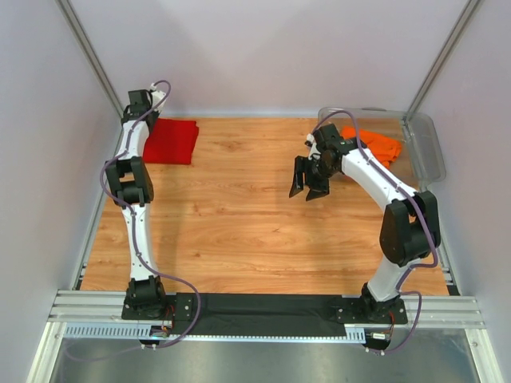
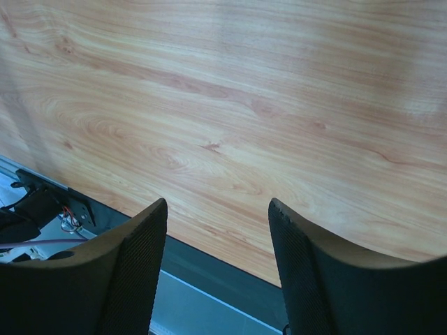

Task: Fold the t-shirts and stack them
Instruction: Neatly place the folded tshirt to the corner

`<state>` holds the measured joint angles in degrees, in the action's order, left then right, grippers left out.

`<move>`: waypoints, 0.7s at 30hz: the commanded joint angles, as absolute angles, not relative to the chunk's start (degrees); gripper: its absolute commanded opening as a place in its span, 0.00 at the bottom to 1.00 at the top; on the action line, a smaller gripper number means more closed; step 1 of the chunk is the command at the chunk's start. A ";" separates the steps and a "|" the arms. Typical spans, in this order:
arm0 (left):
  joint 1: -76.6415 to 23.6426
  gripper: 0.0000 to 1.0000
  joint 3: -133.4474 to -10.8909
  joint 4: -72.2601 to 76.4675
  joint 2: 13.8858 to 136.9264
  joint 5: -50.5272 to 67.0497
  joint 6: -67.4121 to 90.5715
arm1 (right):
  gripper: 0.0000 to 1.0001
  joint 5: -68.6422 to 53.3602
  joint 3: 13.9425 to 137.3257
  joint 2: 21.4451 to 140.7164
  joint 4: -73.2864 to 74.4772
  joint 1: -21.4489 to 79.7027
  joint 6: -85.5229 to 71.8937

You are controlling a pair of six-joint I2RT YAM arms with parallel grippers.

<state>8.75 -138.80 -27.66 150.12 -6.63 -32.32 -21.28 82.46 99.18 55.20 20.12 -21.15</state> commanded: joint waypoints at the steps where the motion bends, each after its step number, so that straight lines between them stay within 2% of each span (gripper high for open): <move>1: 9.58 0.00 -141.86 -18.21 149.68 -7.64 -36.38 | 0.61 -21.01 85.43 100.63 55.02 20.39 -20.57; 15: 11.42 0.01 -142.91 -11.71 152.31 -7.11 -37.80 | 0.60 -21.44 88.24 104.50 55.20 20.39 -21.01; 16: 11.34 0.20 -142.91 -10.73 152.66 -10.08 -37.44 | 0.60 -21.45 88.42 104.85 55.20 20.13 -21.01; 18: 11.34 0.44 -142.82 -8.36 152.58 -13.87 -37.00 | 0.60 -20.92 88.07 104.77 55.20 20.39 -21.01; 19: 11.25 0.75 -142.91 -8.09 151.80 -17.11 -36.74 | 0.60 -20.48 87.54 104.07 55.28 20.39 -21.27; 20: 11.08 0.99 -142.48 -8.17 151.00 -18.53 -35.69 | 0.61 -20.39 87.10 103.45 55.28 20.30 -21.44; 21: 10.55 0.99 -142.04 -8.43 149.95 -20.11 -34.55 | 0.61 -20.83 86.40 102.58 54.41 20.30 -22.32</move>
